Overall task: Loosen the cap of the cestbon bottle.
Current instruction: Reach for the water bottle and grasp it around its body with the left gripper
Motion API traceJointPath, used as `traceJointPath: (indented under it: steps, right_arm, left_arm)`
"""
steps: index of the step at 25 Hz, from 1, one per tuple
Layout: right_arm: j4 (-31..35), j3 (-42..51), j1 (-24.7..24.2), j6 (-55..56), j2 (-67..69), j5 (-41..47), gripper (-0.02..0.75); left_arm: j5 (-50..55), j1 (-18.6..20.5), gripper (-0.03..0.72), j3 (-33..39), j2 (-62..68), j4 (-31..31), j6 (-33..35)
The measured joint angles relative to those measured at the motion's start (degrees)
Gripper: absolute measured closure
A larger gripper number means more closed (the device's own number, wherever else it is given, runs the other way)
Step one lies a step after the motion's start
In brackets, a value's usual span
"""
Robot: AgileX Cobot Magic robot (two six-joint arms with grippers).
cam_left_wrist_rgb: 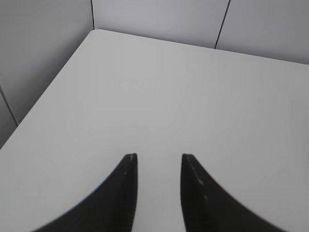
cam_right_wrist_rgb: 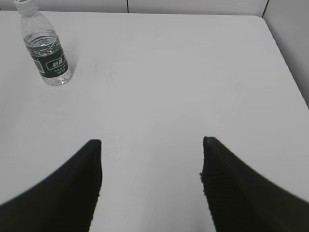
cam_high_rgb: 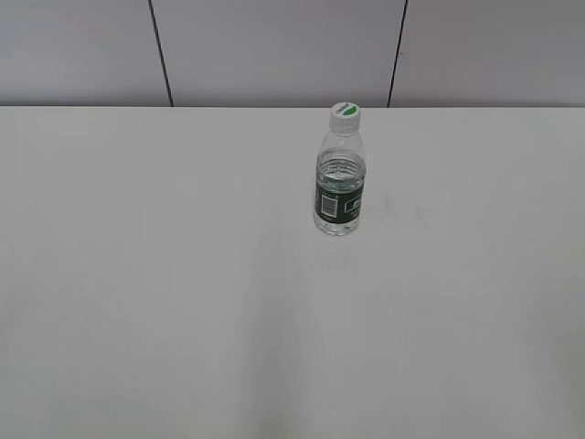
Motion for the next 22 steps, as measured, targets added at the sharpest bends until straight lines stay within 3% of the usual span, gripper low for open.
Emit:
traceJointPath:
  steps: [22]
  right_arm:
    - [0.04, 0.00, 0.00, 0.00, 0.00, 0.00, 0.241]
  left_arm:
    - [0.00, 0.00, 0.447, 0.00, 0.99, 0.00, 0.00]
